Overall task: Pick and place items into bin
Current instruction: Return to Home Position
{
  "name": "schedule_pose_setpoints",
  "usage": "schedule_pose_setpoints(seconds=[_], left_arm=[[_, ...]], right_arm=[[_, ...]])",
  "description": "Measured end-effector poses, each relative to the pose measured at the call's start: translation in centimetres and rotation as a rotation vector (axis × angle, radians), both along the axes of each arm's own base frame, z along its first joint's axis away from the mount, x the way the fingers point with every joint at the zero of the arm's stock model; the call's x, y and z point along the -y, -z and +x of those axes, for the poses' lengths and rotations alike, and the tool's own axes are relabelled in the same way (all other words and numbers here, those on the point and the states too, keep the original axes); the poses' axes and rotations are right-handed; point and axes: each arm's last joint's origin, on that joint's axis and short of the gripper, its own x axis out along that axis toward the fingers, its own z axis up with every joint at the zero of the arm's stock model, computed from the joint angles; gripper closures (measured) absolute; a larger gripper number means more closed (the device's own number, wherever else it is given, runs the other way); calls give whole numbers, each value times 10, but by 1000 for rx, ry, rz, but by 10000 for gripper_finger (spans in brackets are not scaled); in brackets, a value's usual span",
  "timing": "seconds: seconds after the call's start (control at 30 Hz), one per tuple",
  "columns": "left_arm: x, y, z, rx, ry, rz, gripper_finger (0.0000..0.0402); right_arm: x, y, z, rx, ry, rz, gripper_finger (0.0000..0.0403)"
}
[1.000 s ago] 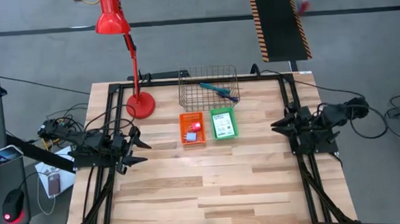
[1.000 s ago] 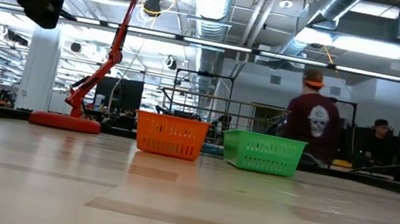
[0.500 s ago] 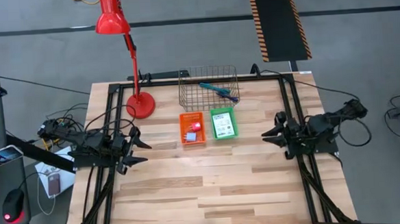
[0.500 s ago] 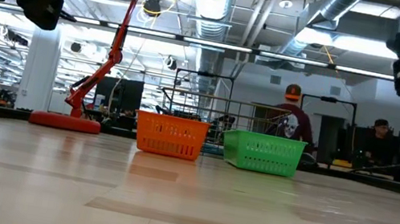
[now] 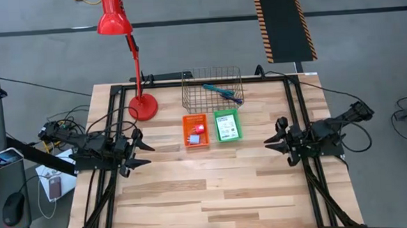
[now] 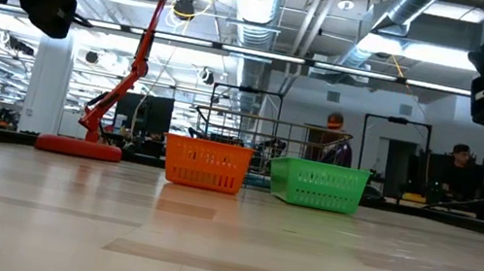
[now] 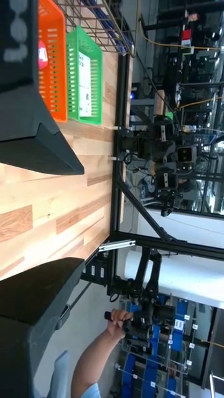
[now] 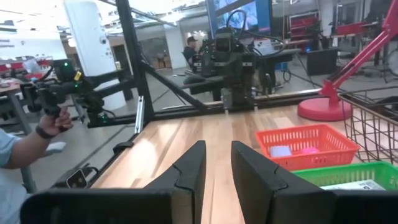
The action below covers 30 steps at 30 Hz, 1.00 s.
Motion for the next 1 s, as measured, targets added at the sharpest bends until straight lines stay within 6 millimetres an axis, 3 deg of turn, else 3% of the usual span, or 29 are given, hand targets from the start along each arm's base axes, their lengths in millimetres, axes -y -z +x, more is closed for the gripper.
schedule_pose_setpoints(seconds=[1.0], left_arm=[[0, 3, 0, -34, -2, 6, 184]], right_arm=[[-3, 2, 0, 23, -78, -69, 332]])
